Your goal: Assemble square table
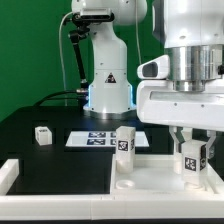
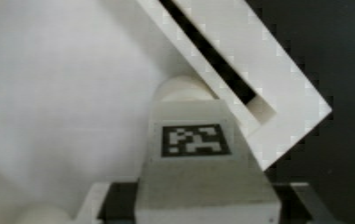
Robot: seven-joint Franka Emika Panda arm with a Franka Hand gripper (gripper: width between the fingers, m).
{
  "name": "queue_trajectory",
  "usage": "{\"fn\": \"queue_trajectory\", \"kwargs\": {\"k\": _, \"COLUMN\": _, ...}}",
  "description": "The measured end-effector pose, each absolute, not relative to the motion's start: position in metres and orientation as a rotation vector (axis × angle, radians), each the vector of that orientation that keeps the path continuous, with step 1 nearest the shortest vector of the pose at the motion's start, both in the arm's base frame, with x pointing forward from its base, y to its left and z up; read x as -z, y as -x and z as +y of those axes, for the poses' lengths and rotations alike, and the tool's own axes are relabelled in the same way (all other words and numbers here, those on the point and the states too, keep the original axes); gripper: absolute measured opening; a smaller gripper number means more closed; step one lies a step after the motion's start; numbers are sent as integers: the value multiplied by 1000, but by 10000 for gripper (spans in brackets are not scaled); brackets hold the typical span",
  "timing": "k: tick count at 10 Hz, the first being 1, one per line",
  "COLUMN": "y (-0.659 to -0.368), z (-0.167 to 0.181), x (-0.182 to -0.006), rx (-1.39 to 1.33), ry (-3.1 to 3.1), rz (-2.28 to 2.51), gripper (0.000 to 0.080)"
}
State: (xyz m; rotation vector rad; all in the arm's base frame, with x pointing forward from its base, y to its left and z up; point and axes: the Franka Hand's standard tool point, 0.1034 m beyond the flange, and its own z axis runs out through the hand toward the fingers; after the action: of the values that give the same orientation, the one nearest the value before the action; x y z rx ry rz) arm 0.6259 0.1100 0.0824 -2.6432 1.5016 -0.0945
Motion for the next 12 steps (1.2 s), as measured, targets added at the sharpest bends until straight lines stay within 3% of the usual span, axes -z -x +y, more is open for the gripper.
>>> {"fn": "queue_trajectory", "kwargs": {"k": 3, "y": -623, "z": 110, "x": -80, "rx": 11, "ry": 2056, "rz": 2102, "gripper": 291}}
{"fn": "queue_trajectory", "kwargs": {"k": 6, "y": -623, "z": 110, "x": -79, "rx": 2, "ry": 2001, "rz": 2157, "gripper": 301}}
{"fn": "queue_trajectory", "kwargs": {"k": 7, "y": -623, "z": 111, "x": -79, "rx": 13, "ry": 2061, "rz": 2111, "gripper": 477}}
{"fn": "queue_trajectory", "kwargs": {"k": 8, "y": -625, "z": 118, "x": -79, "rx": 51, "ry": 2288, "rz": 1934, "gripper": 477}}
{"fn": "queue_trajectory", "kwargs": {"k": 9, "y": -628, "z": 122, "x": -77, "rx": 83, "ry": 2459, "rz": 1724, "gripper": 621}}
{"fn": "queue_trajectory", "kwargs": {"k": 12, "y": -622, "z": 120, "x": -73, "rx": 98, "ry": 2599, "rz": 1531, "gripper": 648}}
